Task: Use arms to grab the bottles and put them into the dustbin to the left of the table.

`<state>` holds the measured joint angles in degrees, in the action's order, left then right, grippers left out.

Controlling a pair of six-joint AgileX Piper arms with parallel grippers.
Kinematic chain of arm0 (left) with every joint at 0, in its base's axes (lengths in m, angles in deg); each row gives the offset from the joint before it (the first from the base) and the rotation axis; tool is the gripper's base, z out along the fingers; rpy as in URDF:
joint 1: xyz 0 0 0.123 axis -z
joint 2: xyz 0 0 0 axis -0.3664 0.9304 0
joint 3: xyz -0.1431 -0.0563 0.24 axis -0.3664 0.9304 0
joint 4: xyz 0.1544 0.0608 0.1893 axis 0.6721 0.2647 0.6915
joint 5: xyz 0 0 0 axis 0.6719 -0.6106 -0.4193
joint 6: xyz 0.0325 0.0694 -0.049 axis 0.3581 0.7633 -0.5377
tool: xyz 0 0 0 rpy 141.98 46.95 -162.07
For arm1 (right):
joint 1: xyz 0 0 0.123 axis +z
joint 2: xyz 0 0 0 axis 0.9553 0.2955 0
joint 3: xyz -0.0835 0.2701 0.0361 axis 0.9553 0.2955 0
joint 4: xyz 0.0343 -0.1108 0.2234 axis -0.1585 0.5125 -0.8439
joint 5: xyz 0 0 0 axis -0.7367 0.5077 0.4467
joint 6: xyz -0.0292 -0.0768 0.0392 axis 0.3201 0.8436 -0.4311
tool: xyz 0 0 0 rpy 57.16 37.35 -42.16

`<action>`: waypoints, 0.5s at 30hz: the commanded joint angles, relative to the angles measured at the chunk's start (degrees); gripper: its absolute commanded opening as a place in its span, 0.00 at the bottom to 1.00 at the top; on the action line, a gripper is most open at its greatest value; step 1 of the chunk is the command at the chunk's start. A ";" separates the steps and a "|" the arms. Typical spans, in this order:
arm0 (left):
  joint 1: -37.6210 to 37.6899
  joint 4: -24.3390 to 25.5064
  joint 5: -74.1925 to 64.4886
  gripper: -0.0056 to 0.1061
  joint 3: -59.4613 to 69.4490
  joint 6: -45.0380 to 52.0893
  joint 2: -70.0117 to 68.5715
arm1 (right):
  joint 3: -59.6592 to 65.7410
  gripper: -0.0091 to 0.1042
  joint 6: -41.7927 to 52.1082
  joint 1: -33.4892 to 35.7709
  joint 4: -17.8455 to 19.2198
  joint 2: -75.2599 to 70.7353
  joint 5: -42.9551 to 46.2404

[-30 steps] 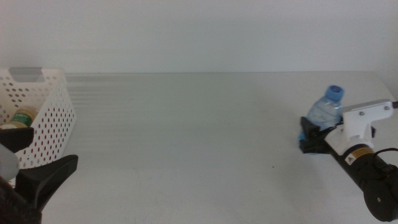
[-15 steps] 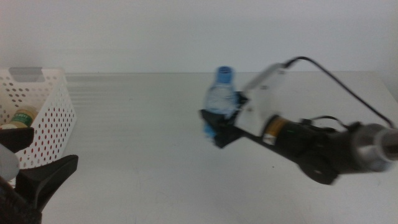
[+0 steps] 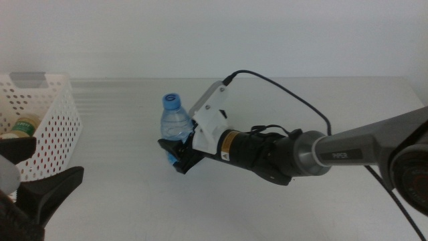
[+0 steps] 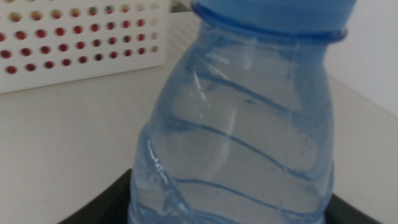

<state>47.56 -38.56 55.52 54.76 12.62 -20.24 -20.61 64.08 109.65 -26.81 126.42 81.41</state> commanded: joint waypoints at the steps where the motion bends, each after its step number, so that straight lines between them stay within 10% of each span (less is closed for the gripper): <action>1: 0.44 -0.07 4.22 0.68 -1.62 -0.98 0.28 | -3.49 0.08 -0.55 0.64 0.53 -3.56 6.80; 7: 0.44 -0.07 4.22 0.68 -1.62 -0.98 0.28 | -3.49 0.16 -0.55 0.64 0.59 -3.43 6.79; 15: 0.44 -0.07 4.22 0.68 -1.62 -0.98 0.28 | -3.49 0.72 -2.64 0.64 0.89 -3.43 1.79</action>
<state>47.56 -38.56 55.52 54.76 12.62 -20.24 -22.22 61.56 110.34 -25.10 127.29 79.72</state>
